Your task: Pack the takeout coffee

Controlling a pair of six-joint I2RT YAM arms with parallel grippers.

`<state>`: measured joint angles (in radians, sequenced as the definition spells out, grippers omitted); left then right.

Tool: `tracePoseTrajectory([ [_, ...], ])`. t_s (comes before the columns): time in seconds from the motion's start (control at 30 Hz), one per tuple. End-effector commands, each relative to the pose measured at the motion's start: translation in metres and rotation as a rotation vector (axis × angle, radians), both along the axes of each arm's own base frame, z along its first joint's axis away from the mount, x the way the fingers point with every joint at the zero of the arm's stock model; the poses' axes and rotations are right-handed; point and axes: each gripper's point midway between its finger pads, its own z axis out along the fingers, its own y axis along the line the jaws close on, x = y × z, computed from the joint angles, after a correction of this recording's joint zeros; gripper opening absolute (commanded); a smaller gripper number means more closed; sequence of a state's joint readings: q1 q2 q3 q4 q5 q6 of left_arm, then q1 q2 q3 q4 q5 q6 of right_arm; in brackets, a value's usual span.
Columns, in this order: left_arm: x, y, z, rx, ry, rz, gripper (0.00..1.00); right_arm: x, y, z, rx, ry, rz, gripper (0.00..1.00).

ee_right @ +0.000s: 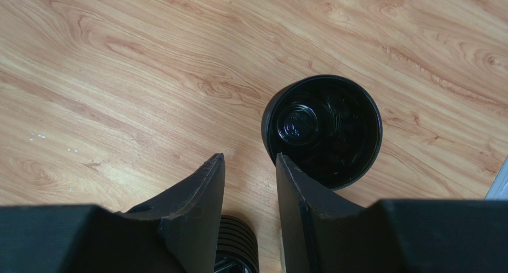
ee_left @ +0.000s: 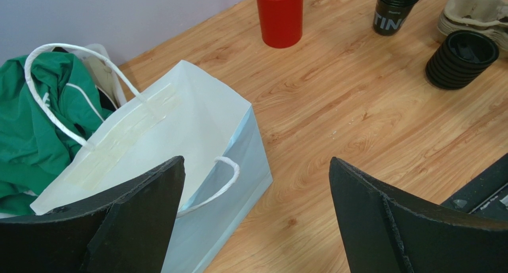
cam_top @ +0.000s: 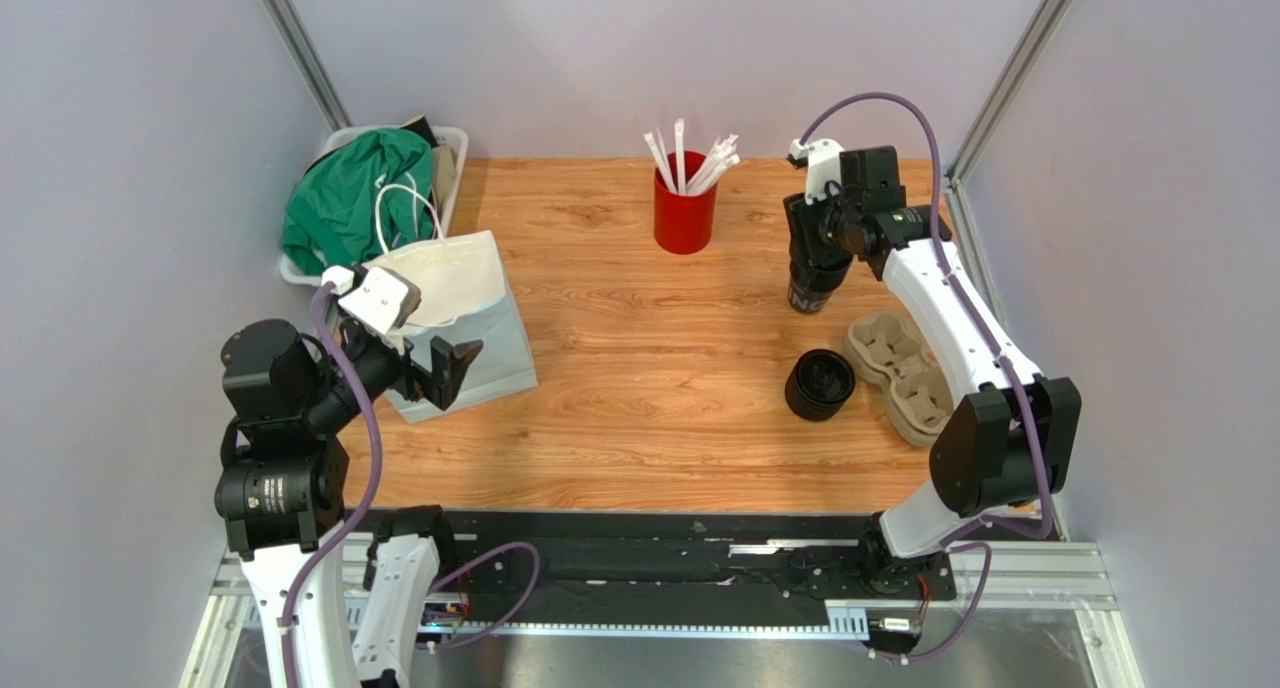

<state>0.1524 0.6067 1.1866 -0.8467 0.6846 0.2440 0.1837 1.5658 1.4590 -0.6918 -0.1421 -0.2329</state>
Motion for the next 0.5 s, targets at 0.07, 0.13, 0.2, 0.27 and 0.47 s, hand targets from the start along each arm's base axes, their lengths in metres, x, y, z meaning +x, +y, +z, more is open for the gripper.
tracePoseTrajectory([
  [0.07,0.001,-0.002,0.005,-0.009,-0.032,-0.013,0.99,0.006,-0.009,-0.006,0.006,0.005,-0.007,0.40],
  [0.13,0.001,-0.002,0.004,-0.011,-0.031,-0.014,0.99,0.007,-0.009,-0.011,0.011,0.018,0.003,0.38],
  [0.2,0.002,-0.003,0.003,-0.014,-0.027,-0.016,0.99,0.007,-0.006,-0.017,0.018,0.036,0.017,0.38],
  [0.27,0.002,-0.003,0.004,-0.015,-0.028,-0.019,0.99,0.006,-0.004,-0.021,0.026,0.051,0.027,0.36],
  [0.47,0.004,-0.003,0.002,-0.016,-0.023,-0.021,0.99,0.012,-0.003,-0.030,0.028,0.074,0.019,0.33],
])
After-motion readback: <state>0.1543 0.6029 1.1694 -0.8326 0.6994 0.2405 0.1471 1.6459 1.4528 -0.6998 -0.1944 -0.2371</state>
